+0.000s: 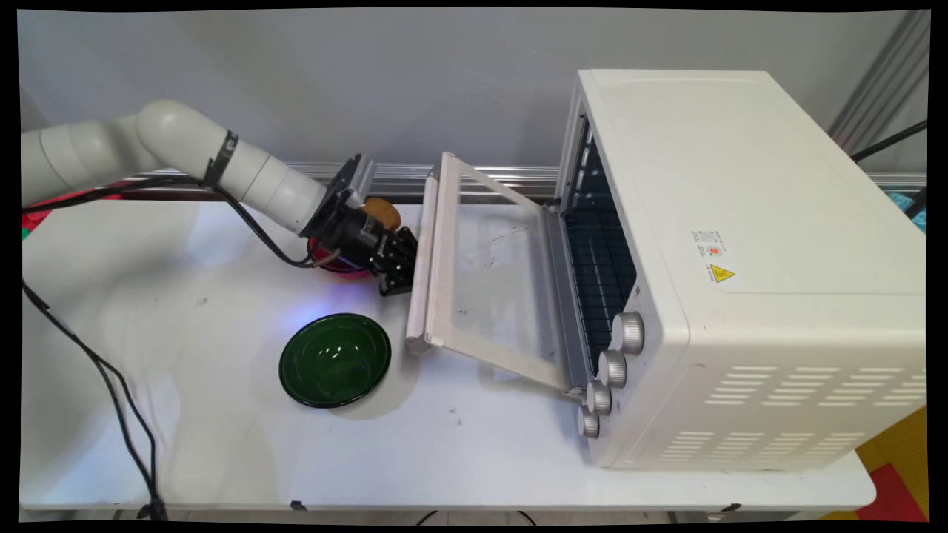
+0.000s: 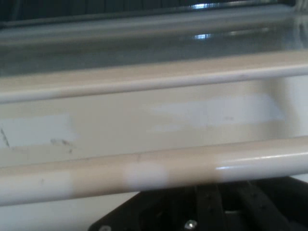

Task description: Close the oven

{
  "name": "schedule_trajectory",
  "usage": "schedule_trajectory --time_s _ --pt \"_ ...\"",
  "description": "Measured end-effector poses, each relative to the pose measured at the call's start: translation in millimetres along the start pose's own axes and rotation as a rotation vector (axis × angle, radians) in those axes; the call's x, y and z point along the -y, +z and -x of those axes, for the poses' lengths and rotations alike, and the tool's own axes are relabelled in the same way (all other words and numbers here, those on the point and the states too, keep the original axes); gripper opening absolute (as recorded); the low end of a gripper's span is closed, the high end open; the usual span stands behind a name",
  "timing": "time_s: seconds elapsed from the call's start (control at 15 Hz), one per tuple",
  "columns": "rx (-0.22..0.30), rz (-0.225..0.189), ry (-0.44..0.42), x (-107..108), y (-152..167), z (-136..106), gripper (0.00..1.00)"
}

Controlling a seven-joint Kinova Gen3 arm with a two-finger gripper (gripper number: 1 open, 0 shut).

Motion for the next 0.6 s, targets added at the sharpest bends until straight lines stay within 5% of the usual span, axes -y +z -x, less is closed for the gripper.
schedule_trajectory --time_s 0.6 --pt "-0.091 -0.002 0.001 7.5 -14.0 -60.1 0.0"
